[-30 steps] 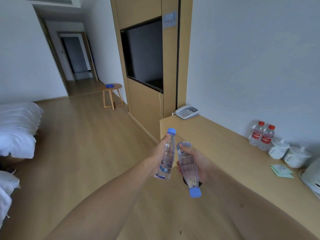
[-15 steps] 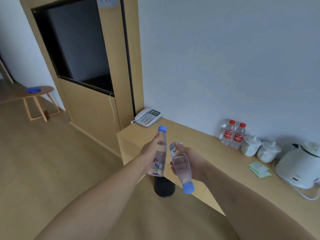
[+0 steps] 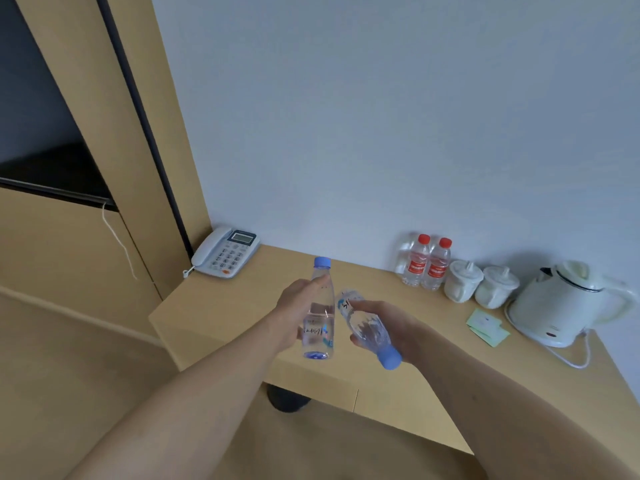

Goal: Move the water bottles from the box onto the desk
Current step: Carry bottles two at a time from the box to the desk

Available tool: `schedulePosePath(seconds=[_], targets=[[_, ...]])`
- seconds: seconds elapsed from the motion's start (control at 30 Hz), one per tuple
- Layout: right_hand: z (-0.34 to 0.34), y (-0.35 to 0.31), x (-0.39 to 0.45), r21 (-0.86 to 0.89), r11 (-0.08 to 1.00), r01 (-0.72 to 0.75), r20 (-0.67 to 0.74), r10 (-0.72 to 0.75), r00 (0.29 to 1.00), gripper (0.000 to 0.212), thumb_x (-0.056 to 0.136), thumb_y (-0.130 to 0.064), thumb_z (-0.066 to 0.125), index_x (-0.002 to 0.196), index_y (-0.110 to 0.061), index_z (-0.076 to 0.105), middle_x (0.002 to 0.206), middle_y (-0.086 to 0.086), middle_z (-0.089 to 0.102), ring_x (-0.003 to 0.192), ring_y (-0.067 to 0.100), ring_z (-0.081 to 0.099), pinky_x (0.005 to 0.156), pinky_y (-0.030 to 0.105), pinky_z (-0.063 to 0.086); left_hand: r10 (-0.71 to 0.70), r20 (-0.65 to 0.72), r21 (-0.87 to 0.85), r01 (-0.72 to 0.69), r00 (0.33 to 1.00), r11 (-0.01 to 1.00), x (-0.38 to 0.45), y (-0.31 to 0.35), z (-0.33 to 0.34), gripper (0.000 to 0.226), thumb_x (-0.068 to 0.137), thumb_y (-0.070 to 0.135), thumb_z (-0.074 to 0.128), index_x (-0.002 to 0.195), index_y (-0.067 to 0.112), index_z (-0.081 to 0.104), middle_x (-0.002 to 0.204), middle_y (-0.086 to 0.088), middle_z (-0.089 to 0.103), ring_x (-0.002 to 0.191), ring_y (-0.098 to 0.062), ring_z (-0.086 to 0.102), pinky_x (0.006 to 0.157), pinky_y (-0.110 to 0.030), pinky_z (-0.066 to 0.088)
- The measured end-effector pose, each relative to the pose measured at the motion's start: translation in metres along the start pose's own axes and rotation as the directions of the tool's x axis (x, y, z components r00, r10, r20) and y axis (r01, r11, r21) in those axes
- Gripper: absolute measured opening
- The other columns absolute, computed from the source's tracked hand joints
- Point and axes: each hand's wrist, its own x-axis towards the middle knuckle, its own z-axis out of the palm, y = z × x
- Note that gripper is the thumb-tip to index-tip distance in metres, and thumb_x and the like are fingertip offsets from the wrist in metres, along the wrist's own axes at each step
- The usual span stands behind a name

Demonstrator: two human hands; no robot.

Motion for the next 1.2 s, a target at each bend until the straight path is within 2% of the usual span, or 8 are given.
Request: schedulePosePath(seconds=[0.2,0.33,0.43,0.63,0.77,0.93,1.03,1.2], targets=[[-0.026,-0.036,0.054,-0.038,0.999,-0.03,0.011,0.031,0.999,0.035,0.08,-0.018,0.08,0.105,-0.001,0.063,0.086,0.017,0.06,0.068,0.032,0.062,0.049,0.031,0.051,0.063,-0.013,0.056,-0.062,0.998,0.996,0.083,0.018,0.018,0.039,0.088,0.037,0.079,0.104,0.005,0.066,0.111,-0.013,0.069,0.092,-0.031,0.07,0.076,-0.045,0.057],[-0.049,-0.074,0.093,-0.144,0.989,-0.032,-0.09,0.02,0.996,0.042,0.074,-0.007,0.086,0.109,0.006,0.065,0.1,0.021,0.066,0.074,0.034,0.067,0.063,0.037,0.06,0.085,-0.01,0.11,-0.083,0.996,0.99,0.136,0.033,0.033,0.04,0.086,0.033,0.082,0.106,0.004,0.063,0.109,-0.012,0.069,0.089,-0.026,0.069,0.083,-0.047,0.059],[-0.064,-0.104,0.121,-0.283,0.959,0.0,-0.166,-0.049,0.985,0.04,0.071,0.007,0.085,0.105,0.008,0.064,0.113,0.024,0.059,0.085,0.039,0.067,0.069,0.046,0.063,0.101,-0.016,0.175,-0.097,0.995,0.98,0.172,0.045,0.039,0.034,0.085,0.026,0.082,0.113,0.02,0.065,0.116,-0.008,0.068,0.1,-0.025,0.072,0.087,-0.05,0.062],[-0.088,-0.144,0.165,-0.539,0.841,0.051,-0.301,-0.249,0.921,0.018,0.074,0.013,0.075,0.082,-0.003,0.069,0.09,0.013,0.064,0.074,0.032,0.068,0.06,0.044,0.064,0.132,-0.068,0.327,-0.103,0.989,0.94,0.231,0.056,0.056,0.029,0.08,0.023,0.082,0.104,0.024,0.067,0.111,-0.01,0.068,0.104,-0.028,0.069,0.091,-0.05,0.06],[-0.1,-0.159,0.188,-0.713,0.7,0.025,-0.336,-0.372,0.865,0.024,0.075,0.005,0.077,0.092,-0.005,0.063,0.087,0.012,0.065,0.061,0.03,0.073,0.067,0.045,0.064,0.134,-0.063,0.37,-0.102,0.989,0.923,0.26,0.062,0.068,0.03,0.08,0.019,0.081,0.106,0.024,0.065,0.107,-0.004,0.071,0.1,-0.025,0.07,0.087,-0.044,0.061],[-0.108,-0.171,0.21,-0.876,0.478,-0.067,-0.331,-0.493,0.804,0.029,0.073,-0.011,0.083,0.096,-0.012,0.064,0.098,0.005,0.067,0.085,0.022,0.064,0.07,0.032,0.055,0.146,0.015,0.444,-0.138,0.989,0.885,0.289,0.065,0.084,0.03,0.083,0.019,0.076,0.11,0.022,0.064,0.108,0.001,0.07,0.101,-0.02,0.067,0.085,-0.034,0.056],[-0.11,-0.179,0.218,-0.885,0.454,-0.102,-0.361,-0.531,0.767,0.019,0.075,-0.006,0.076,0.089,-0.014,0.066,0.094,0.006,0.069,0.081,0.022,0.064,0.068,0.034,0.057,0.16,0.039,0.49,-0.158,0.986,0.857,0.302,0.067,0.092,0.03,0.083,0.02,0.073,0.111,0.02,0.062,0.103,0.004,0.066,0.087,-0.015,0.062,0.07,-0.024,0.051],[-0.115,-0.178,0.223,-0.89,0.444,-0.1,-0.369,-0.574,0.731,0.032,0.08,-0.001,0.066,0.11,-0.012,0.071,0.102,0.007,0.069,0.085,0.022,0.061,0.069,0.03,0.051,0.204,0.115,0.523,-0.234,0.972,0.82,0.319,0.07,0.103,0.035,0.08,0.016,0.078,0.11,0.014,0.06,0.098,0.006,0.06,0.084,-0.014,0.058,0.066,-0.022,0.046]])
